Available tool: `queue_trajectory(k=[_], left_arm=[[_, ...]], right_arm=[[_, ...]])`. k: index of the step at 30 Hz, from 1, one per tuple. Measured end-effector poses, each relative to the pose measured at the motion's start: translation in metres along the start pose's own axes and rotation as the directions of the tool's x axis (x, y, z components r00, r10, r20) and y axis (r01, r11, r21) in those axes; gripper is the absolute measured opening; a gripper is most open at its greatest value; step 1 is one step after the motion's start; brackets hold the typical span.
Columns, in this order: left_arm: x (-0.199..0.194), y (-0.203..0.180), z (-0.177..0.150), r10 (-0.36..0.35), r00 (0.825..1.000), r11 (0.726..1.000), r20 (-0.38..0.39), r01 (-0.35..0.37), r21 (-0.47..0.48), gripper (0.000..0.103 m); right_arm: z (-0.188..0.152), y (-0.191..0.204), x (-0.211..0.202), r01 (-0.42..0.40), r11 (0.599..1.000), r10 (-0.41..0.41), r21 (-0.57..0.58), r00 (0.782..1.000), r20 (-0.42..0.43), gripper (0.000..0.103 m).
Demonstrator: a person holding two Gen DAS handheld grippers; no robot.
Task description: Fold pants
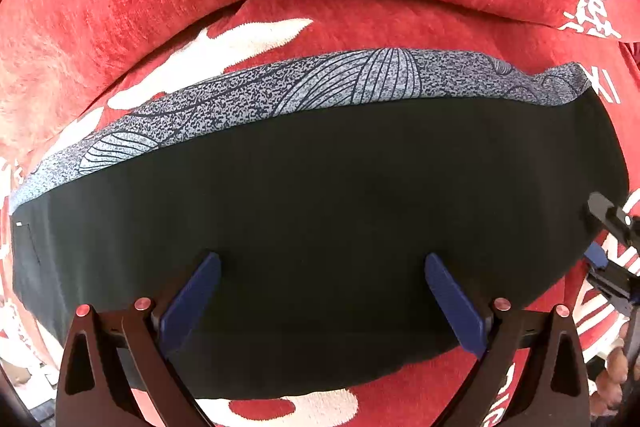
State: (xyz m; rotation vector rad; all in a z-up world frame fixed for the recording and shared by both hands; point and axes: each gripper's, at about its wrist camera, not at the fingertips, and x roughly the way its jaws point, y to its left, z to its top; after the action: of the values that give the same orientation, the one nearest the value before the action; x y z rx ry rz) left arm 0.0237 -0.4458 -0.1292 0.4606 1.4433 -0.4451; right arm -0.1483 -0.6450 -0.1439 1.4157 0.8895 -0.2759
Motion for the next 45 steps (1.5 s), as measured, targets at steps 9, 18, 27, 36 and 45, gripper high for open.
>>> queue_trajectory(k=[9, 18, 27, 36, 45], left_arm=[[-0.006, -0.004, -0.003, -0.002, 1.0, 1.0, 0.01, 0.002, 0.002, 0.103], [-0.032, 0.003, 0.01, 0.01, 0.998, 1.0, 0.067, -0.009, -0.008, 0.079], [-0.004, -0.012, 0.063, 0.089, 0.99, 0.996, 0.113, -0.087, -0.021, 0.08], [-0.007, -0.03, 0.06, 0.135, 0.973, 0.982, 0.187, -0.156, 0.102, 0.08], [-0.053, 0.083, 0.042, -0.033, 0.971, 0.998, 0.238, 0.044, -0.043, 0.08]], right_arm=[[0.02, 0.012, 0.022, -0.066, 0.998, 0.066, 0.021, 0.997, 0.034, 0.056], [0.017, 0.039, 0.004, -0.027, 0.998, 0.03, -0.057, 0.998, 0.052, 0.014], [0.004, 0.091, -0.015, -0.055, 0.969, 0.068, -0.242, 0.997, 0.045, 0.014], [-0.026, 0.165, -0.013, 0.038, 0.885, -0.011, -0.465, 0.998, 0.061, 0.014], [-0.092, 0.252, 0.014, 0.232, 0.687, -0.175, -0.689, 0.973, 0.153, 0.018]])
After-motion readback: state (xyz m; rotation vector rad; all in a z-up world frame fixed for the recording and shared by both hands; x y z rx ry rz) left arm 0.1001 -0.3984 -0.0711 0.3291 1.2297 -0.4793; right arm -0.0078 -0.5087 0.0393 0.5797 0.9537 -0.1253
